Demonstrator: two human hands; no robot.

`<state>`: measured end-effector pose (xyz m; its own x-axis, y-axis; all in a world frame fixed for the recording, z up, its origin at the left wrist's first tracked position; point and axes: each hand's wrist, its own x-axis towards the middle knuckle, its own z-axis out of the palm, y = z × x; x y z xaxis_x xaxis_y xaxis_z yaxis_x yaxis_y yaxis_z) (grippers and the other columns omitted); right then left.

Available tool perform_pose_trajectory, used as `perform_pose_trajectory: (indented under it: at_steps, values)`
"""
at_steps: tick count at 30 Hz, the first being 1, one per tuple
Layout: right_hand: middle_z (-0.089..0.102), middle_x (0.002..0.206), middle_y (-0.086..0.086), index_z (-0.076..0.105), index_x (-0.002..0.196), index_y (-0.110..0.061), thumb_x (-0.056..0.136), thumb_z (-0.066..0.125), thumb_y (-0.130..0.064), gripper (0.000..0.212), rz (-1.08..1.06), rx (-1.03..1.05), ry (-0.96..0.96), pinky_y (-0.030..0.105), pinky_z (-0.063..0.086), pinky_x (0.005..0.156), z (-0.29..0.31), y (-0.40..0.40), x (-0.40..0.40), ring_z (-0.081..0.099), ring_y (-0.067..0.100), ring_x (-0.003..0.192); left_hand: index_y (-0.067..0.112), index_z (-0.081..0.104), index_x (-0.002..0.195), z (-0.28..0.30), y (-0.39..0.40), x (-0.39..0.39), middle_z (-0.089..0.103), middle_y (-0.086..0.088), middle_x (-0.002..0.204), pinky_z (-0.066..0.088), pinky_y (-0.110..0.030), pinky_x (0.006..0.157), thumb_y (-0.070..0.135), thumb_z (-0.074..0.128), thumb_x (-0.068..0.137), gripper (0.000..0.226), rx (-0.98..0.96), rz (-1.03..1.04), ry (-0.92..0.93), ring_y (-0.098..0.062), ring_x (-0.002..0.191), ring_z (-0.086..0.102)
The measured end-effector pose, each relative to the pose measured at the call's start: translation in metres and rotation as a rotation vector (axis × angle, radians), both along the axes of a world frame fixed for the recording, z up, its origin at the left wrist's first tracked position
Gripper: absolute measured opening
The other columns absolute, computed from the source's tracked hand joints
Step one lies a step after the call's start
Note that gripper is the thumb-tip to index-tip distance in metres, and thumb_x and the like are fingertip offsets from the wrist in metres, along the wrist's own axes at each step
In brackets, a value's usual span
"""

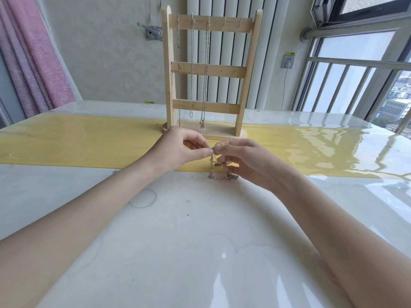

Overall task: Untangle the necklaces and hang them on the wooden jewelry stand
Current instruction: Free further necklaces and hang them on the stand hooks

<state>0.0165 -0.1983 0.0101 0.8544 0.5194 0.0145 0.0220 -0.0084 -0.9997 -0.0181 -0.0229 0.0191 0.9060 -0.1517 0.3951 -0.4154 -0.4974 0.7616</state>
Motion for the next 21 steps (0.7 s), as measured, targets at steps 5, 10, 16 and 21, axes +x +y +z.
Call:
perform_pose_trajectory:
  at_steps: [5,10,16,21]
  values:
    - [0.051,0.072,0.002,0.062,0.075,-0.005,0.087,0.059,-0.006,0.012,-0.076,-0.094,-0.119,0.025,0.039,0.065,-0.001,0.008,-0.004,0.045,0.014,0.074,0.018,0.064,0.067,-0.004,-0.005,-0.001,0.058,0.001,0.067,0.040,-0.011,0.058,0.004,0.070,0.080,0.020,-0.005,0.021,0.028,-0.002,0.061,0.048]
    - [0.047,0.068,-0.001,0.058,0.066,-0.007,0.086,0.058,-0.007,0.020,-0.133,-0.249,-0.310,0.019,0.042,0.064,0.003,0.012,-0.007,0.044,0.013,0.068,0.016,0.058,0.062,-0.004,-0.006,0.000,0.054,0.014,0.053,0.041,-0.014,0.051,0.000,0.066,0.080,0.026,-0.080,0.028,0.122,0.000,0.049,0.045]
    - [0.045,0.081,0.009,0.062,0.075,-0.002,0.089,0.055,-0.005,0.016,-0.061,-0.226,-0.317,0.021,0.040,0.066,0.006,0.008,-0.006,0.042,0.015,0.078,0.016,0.058,0.064,-0.004,-0.012,-0.003,0.048,0.017,0.048,0.042,-0.012,0.051,0.002,0.059,0.085,0.025,-0.179,0.018,0.199,0.001,0.049,0.042]
    - [0.039,0.085,0.010,0.052,0.072,-0.007,0.090,0.053,-0.005,0.018,-0.078,0.013,-0.100,0.029,0.037,0.067,0.004,0.002,0.000,0.039,0.018,0.085,0.013,0.058,0.066,0.000,-0.007,-0.003,0.050,0.014,0.050,0.043,-0.016,0.053,0.005,0.061,0.086,0.022,-0.296,0.009,0.218,-0.002,0.051,0.045]
